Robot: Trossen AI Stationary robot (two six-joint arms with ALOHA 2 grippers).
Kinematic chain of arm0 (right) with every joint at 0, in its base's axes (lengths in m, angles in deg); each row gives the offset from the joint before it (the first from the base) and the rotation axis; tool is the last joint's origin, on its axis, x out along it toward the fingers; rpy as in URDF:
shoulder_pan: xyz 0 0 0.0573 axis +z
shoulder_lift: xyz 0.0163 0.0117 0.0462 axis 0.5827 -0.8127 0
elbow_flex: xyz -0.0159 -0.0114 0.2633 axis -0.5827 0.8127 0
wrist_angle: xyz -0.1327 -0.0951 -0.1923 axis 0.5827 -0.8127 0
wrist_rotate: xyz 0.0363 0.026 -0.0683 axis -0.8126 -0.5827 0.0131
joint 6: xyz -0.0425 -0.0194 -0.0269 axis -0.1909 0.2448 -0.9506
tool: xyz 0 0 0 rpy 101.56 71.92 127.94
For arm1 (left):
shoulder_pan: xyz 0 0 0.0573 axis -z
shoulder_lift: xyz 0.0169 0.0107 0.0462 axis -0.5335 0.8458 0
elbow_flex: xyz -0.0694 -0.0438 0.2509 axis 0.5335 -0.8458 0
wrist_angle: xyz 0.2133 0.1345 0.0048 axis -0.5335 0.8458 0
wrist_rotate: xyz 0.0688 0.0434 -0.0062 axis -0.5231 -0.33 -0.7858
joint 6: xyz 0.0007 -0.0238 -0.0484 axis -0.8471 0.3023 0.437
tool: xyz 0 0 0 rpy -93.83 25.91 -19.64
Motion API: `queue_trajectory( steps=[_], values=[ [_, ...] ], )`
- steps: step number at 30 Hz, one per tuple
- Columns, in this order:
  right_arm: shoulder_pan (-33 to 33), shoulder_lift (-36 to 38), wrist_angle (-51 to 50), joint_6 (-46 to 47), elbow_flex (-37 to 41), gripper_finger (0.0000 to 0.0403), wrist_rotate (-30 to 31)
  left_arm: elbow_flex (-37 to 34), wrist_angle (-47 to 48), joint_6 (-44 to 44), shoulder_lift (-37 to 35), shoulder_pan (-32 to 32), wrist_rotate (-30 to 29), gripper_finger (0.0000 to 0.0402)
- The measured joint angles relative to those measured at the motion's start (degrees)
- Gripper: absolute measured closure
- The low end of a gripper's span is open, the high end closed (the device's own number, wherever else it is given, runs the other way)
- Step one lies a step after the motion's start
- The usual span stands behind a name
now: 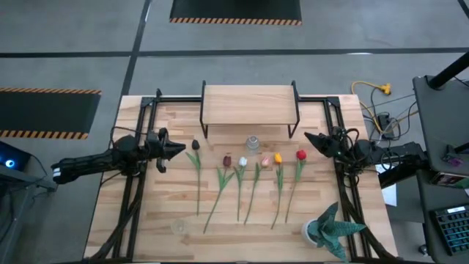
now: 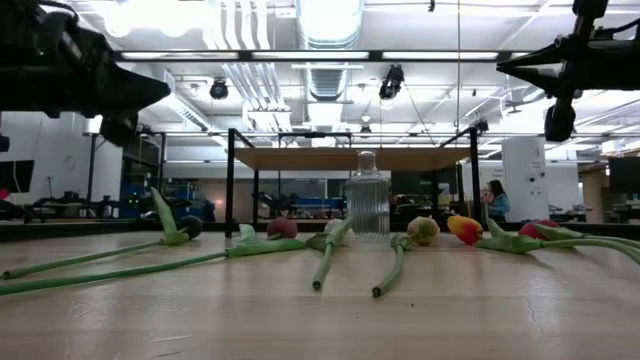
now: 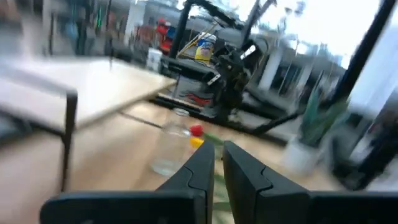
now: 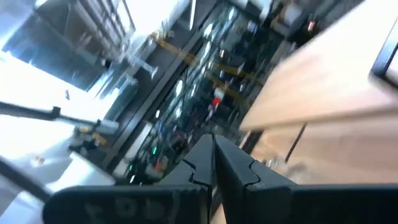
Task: Pick and place flowers into a vace then onto a shelf
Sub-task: Put the red tulip into the top transparent vase
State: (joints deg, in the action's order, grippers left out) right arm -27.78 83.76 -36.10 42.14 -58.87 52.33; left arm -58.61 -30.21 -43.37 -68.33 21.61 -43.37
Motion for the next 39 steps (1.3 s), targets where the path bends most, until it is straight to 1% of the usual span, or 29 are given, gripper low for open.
queue_trajectory(
  steps=[2, 4, 6, 8, 11, 14, 17, 19, 23, 26, 28, 31, 36, 39],
  values=[
    [-0.02, -0.01, 3.90, -3.50, 0.00, 0.0394, 2.83, 0.00, -1.05, 3.69, 0.11, 0.02, -1.68, 0.0384],
    [0.00, -0.38, 9.26, -8.02, -0.05, 0.0394, 3.39, 0.02, -0.65, 4.58, 0.36, 0.00, -2.21, 0.0385],
    [0.00, -1.42, 10.58, -10.81, -1.69, 0.0393, 3.48, 0.02, -0.65, 4.70, 0.47, 0.00, -2.21, 0.0384],
    [0.00, -3.11, 6.71, -10.85, -4.82, 0.0386, 4.61, 0.02, -0.75, 4.70, 0.61, 0.02, -2.21, 0.0384],
    [-0.04, -7.70, -3.75, -9.06, -11.73, 0.0365, 6.04, 0.02, -0.73, 4.70, 0.68, 0.02, -2.25, 0.0384],
    [0.00, -14.54, -13.42, -8.33, -20.11, 0.0334, 6.25, 0.02, -0.70, 4.72, 0.67, 0.02, -5.06, 0.0385],
    [0.00, -21.76, -22.77, -7.52, -28.50, 0.0296, 6.29, 0.02, -0.70, 4.72, 0.65, 0.02, -6.32, 0.0385],
    [0.00, -26.13, -29.67, -4.78, -33.69, 0.0270, 6.29, 0.02, -0.72, 4.71, 0.65, 0.02, -6.50, 0.0384],
    [0.00, -33.49, -44.25, 5.89, -42.88, 0.0222, 6.27, 0.02, -0.70, 4.70, 0.65, 0.02, -6.48, 0.0384],
    [0.00, -38.74, -53.00, 12.46, -48.17, 0.0196, 6.00, 0.02, -0.70, 4.71, 0.65, 0.02, -6.48, 0.0385],
    [0.00, -42.11, -56.58, 15.18, -50.96, 0.0184, 4.87, 0.02, -0.70, 4.70, 0.65, 0.02, -6.48, 0.0384],
    [0.00, -46.39, -58.99, 18.38, -54.33, 0.0176, 1.16, 0.02, -0.69, 4.70, 0.65, 0.02, -6.48, 0.0384],
    [0.00, -52.98, -62.53, 24.43, -58.12, 0.0179, -7.34, 0.02, -0.68, 4.70, 0.65, 0.02, -6.45, 0.0384],
    [0.00, -56.69, -68.14, 30.56, -60.00, 0.0184, -10.73, 0.02, -0.66, 4.70, 0.65, 0.02, -6.43, 0.0385]
  ],
)
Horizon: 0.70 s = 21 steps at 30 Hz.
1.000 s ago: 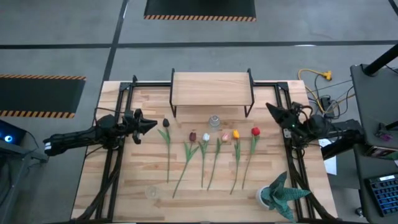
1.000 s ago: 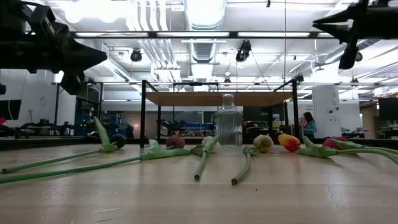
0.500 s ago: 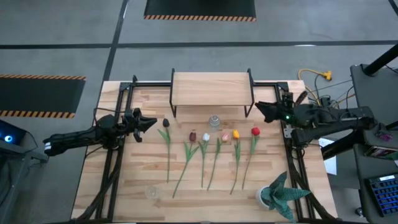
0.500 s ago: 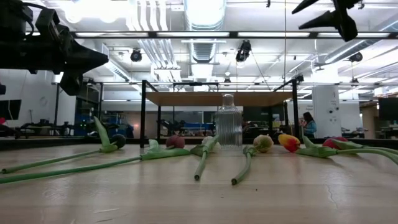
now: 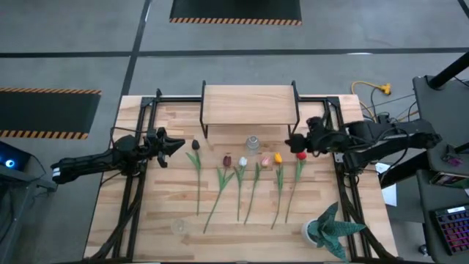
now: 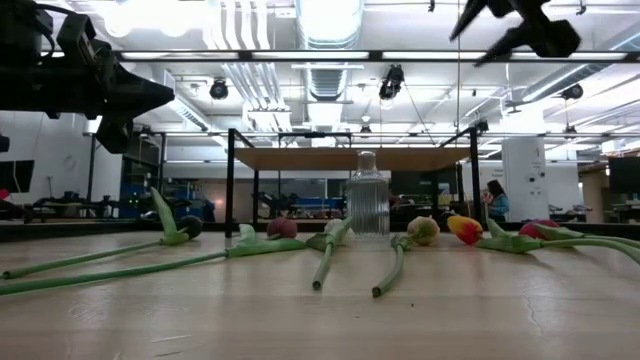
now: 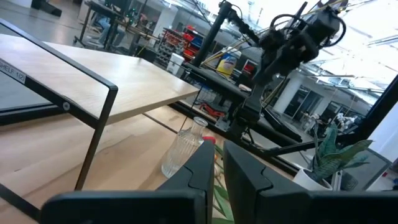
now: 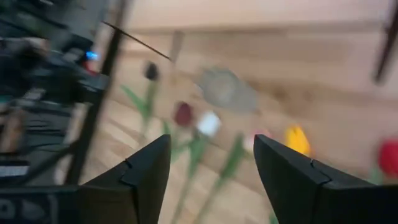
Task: Pick and place flowers into a vace then onto a shelf
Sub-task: Put the red tulip into the top transparent vase
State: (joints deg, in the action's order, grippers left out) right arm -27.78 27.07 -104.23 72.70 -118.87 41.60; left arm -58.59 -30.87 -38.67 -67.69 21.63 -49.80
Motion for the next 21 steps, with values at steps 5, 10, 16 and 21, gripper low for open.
queue_trajectory(
  steps=[5, 10, 16, 21],
  values=[
    [0.00, -5.70, -10.04, 9.46, -1.65, 0.0190, -5.44, 0.00, 0.37, 0.00, 0.00, 0.00, 0.03, 0.0385],
    [0.00, -9.83, -14.98, 14.77, -0.81, 0.0193, -13.17, 0.00, 0.40, 0.00, 0.09, 0.00, 0.07, 0.0384],
    [0.00, -12.65, -16.58, 18.34, 2.12, 0.0186, -16.55, 0.00, 0.40, 0.00, 0.38, 0.01, 0.09, 0.0384],
    [0.00, -13.71, -16.24, 19.11, 5.42, 0.0175, -16.74, 0.00, 0.42, 0.00, 0.37, 0.00, 0.09, 0.0384]
  ],
)
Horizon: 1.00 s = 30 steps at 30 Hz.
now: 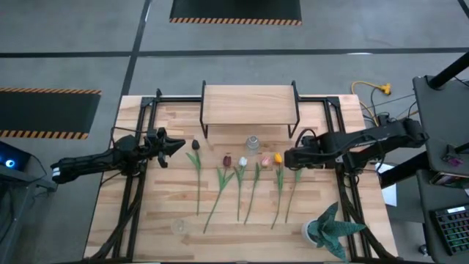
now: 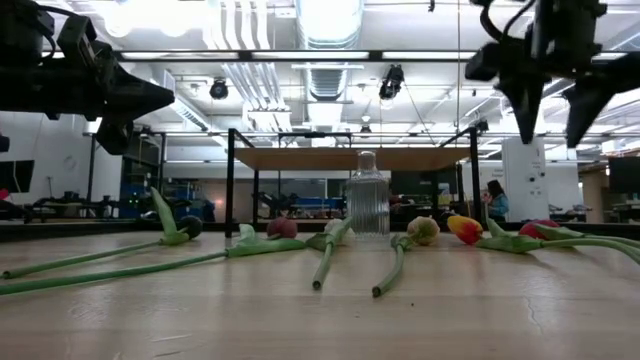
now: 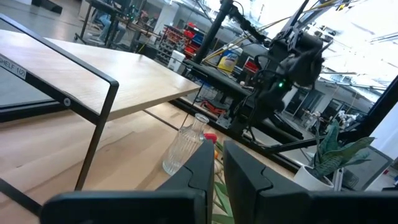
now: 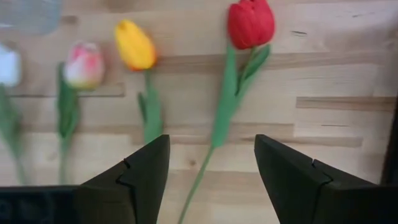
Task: Pick and place flowers into a vace then onto a shelf
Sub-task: Put the red tulip into the top transparent vase
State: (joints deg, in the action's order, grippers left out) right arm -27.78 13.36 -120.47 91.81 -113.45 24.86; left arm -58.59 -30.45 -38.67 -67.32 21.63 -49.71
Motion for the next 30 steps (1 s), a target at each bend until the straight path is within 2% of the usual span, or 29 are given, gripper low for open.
queue_trajectory(
  steps=[6, 18, 30],
  values=[
    [0.00, -0.09, 1.59, 2.97, 4.42, 0.0170, 0.05, 0.00, 0.00, 0.00, 0.00, 0.02, -0.02, 0.0384],
    [0.00, -0.15, 18.13, 6.35, 16.21, 0.0169, -0.95, 0.00, 0.00, 0.00, 0.00, 0.02, -0.02, 0.0384],
    [-0.02, -0.72, 22.71, 3.84, 18.98, 0.0165, -1.03, 0.00, -0.02, 0.00, 0.00, 0.02, -0.07, 0.0385]
  ],
)
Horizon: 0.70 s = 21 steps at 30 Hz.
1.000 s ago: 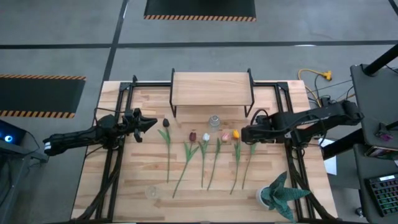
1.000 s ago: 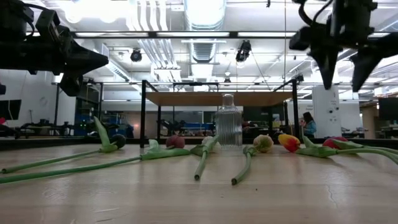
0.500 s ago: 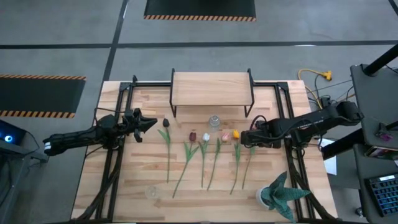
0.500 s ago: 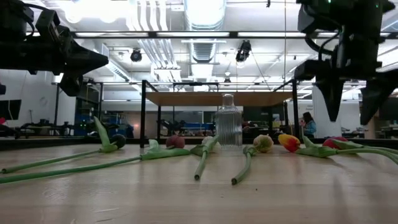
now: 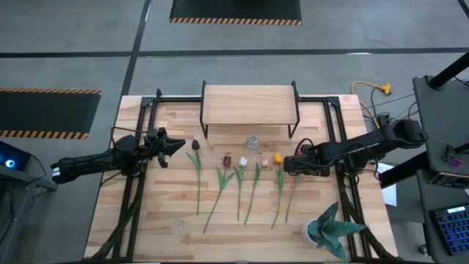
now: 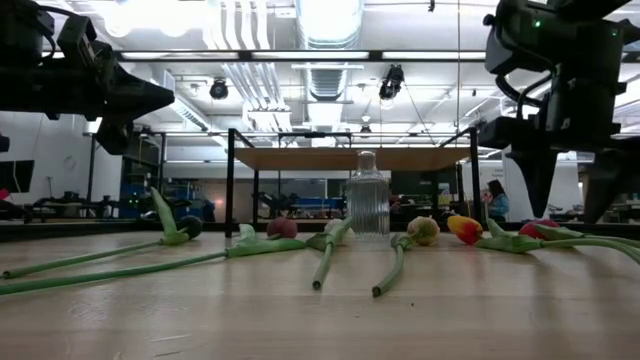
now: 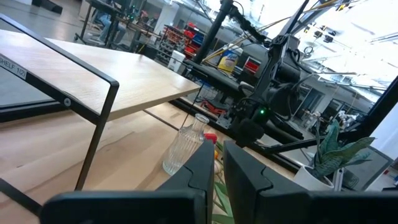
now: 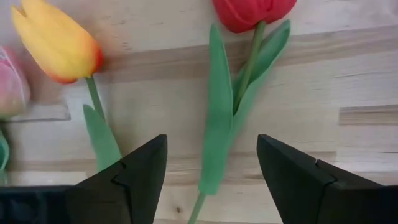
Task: Pick and place flowers into a vace then onto a shelf
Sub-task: Put the red tulip into the top transparent vase
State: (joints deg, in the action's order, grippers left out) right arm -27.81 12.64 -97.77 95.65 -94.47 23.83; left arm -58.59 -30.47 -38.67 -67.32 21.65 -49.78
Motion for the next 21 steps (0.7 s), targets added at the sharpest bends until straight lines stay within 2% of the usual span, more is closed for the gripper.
queue_trajectory(
  steps=[14, 21],
  values=[
    [0.02, -10.07, 2.36, -1.92, -0.24, 0.0175, -0.26, 0.00, 0.00, 0.00, 0.00, 0.01, 0.00, 0.0384],
    [-0.04, -9.48, 2.36, -1.99, -0.08, 0.0183, -0.98, 0.00, 0.00, 0.00, 0.00, 0.00, 0.00, 0.0385]
  ],
)
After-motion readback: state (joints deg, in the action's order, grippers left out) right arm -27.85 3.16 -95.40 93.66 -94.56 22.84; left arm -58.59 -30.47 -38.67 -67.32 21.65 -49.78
